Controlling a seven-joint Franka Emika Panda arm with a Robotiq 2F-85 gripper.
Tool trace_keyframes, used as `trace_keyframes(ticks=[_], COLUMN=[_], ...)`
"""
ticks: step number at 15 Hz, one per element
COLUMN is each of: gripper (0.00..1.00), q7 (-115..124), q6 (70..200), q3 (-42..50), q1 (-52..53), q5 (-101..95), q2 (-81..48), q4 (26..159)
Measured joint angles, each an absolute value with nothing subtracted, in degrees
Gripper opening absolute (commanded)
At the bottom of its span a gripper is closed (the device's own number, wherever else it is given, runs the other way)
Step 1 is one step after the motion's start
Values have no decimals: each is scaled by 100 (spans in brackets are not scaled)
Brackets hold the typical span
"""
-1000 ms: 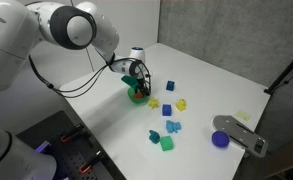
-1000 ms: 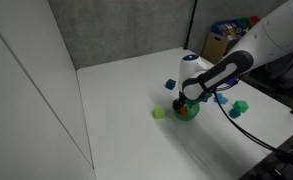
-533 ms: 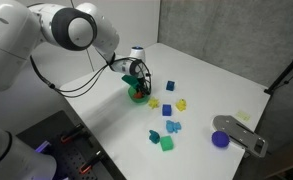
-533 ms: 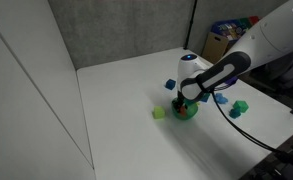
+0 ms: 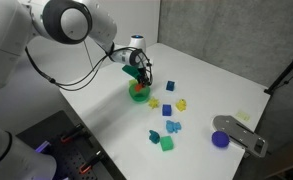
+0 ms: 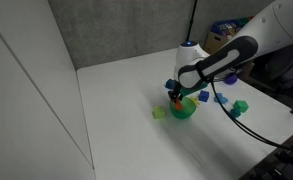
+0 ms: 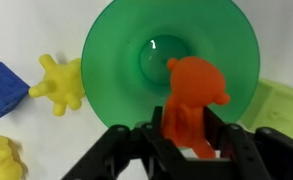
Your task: Pick up the orange toy from the green bowl and put it on the table
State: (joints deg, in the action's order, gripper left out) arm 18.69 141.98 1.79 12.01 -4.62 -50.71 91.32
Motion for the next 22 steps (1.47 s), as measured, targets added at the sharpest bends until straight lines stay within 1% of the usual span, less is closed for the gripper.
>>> trace_keyframes(ticks=[1, 2, 3, 7, 8, 9, 11, 13, 18, 19, 22], gripper=[10, 2, 0, 2, 28, 29, 42, 59, 96, 100, 100], q7=[1854, 1845, 1836, 1825, 1824, 1818, 1778, 1762, 1761, 1761, 1761], q6=[14159, 14120, 14066, 13858, 13834, 13807, 13756, 13722, 13710, 13705, 13700], q3=[166, 165, 167, 277, 329, 372, 401, 401, 299, 274, 223], q1=[1195, 1189, 1174, 1049, 998, 933, 790, 708, 747, 772, 877], q5=[-429, -408, -403, -403, -403, -403, -403, -403, -403, -403, -403], q2=[-4985, -4892, -4792, -4433, -4366, -4306, -4229, -4205, -4224, -4237, -4319], q4=[9130, 9130, 9129, 9123, 9122, 9121, 9121, 9122, 9139, 9142, 9160])
